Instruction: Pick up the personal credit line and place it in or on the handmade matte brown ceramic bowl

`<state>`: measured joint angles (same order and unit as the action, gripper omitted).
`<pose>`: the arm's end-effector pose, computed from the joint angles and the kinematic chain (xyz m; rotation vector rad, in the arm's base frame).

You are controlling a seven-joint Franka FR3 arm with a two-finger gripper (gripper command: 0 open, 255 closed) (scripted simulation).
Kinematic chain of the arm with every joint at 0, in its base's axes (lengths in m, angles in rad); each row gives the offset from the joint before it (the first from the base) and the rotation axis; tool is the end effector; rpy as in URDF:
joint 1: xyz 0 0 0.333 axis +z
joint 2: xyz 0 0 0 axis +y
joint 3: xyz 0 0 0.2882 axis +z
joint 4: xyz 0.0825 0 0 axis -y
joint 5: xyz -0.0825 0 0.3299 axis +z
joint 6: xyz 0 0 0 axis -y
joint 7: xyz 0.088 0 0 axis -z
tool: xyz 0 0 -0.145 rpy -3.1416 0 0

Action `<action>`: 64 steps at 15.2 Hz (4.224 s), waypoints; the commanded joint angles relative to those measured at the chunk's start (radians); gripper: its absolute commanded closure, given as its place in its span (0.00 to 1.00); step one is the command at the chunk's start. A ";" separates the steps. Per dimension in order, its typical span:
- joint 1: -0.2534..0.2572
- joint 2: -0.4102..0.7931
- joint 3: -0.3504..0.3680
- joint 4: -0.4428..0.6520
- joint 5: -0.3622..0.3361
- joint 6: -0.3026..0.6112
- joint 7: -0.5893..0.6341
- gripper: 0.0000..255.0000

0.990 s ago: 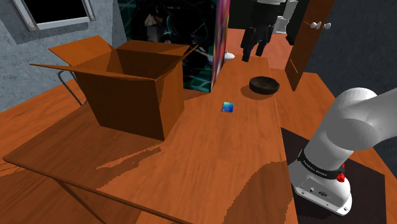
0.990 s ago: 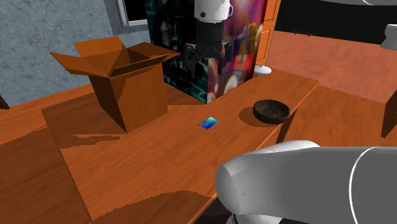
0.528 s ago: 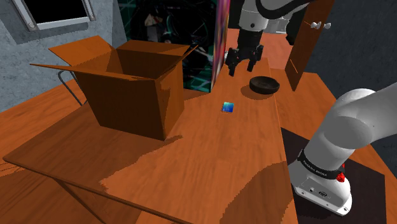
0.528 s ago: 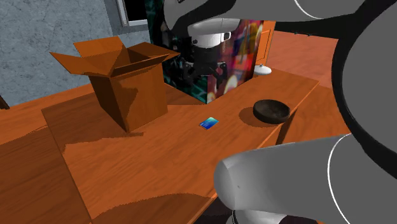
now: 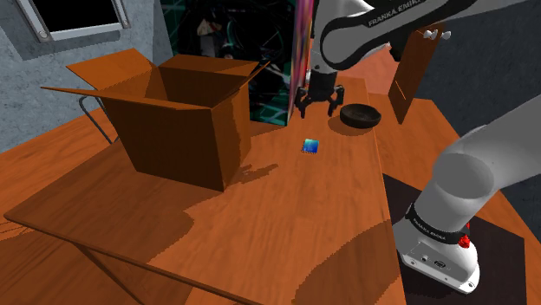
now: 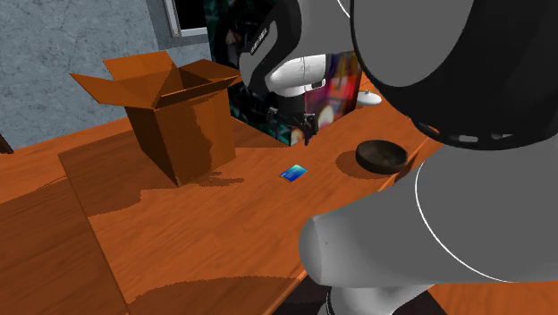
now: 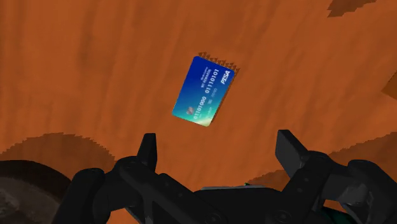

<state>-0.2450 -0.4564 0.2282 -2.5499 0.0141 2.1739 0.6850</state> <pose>0.3741 -0.0078 0.3931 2.8752 -1.0963 0.1458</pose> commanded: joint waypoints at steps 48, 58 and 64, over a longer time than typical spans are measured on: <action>-0.153 0.178 0.058 0.045 -0.094 0.116 0.371 1.00; -0.180 0.130 -0.006 0.098 -0.090 0.025 0.270 1.00; -0.248 0.163 -0.110 0.127 -0.121 0.043 0.122 1.00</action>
<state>-0.4839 -0.2959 0.1330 -2.4324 -0.1036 2.2213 0.8308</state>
